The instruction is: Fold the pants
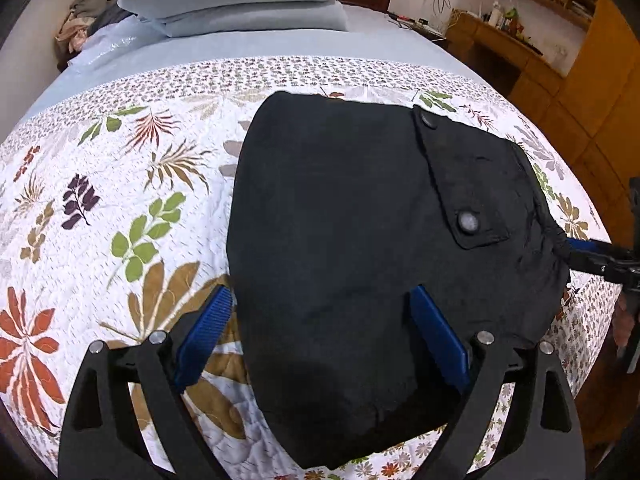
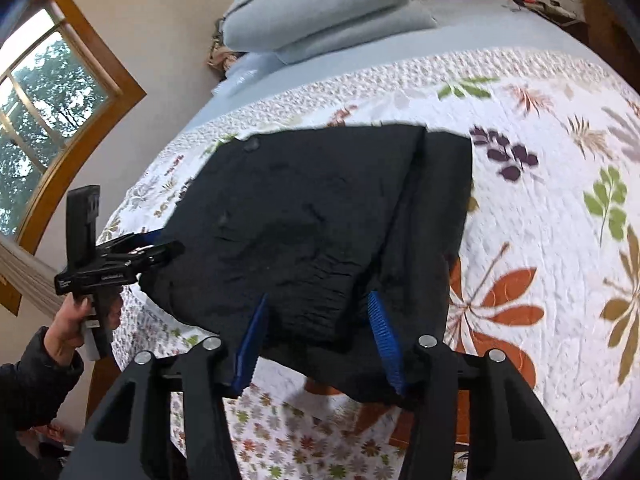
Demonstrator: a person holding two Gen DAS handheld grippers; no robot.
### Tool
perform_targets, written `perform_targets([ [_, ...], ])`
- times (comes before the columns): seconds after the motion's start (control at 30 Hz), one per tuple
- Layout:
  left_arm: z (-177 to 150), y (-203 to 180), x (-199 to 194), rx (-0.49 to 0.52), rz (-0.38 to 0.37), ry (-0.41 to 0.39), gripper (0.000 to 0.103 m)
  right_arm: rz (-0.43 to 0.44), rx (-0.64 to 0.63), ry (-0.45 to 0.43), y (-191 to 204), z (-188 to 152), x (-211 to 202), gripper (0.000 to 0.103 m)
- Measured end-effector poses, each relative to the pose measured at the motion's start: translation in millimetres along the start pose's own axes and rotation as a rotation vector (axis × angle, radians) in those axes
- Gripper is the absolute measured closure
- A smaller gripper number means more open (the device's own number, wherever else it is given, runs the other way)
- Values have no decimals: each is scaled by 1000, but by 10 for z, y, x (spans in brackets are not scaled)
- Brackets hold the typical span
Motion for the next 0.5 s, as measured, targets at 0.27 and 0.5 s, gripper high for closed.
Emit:
perform_targets([
  [0.27,10,-38,-62,39,29,-36,12,51,58,-39,87,46,-185,48],
  [0.5,14,-51,-125,41,33,-52,12,-22,23,25,51,-113,-31,47],
])
Point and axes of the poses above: each gripper's, at about its wrist camera, not at the fingertips, and x roughly the way its jaws point, y to its left, z to its top, the point moved 9 cm from there along x, roughly the way its jaws point, and after that the axes turned 5 degrees about -y, right-handed, at the moved point
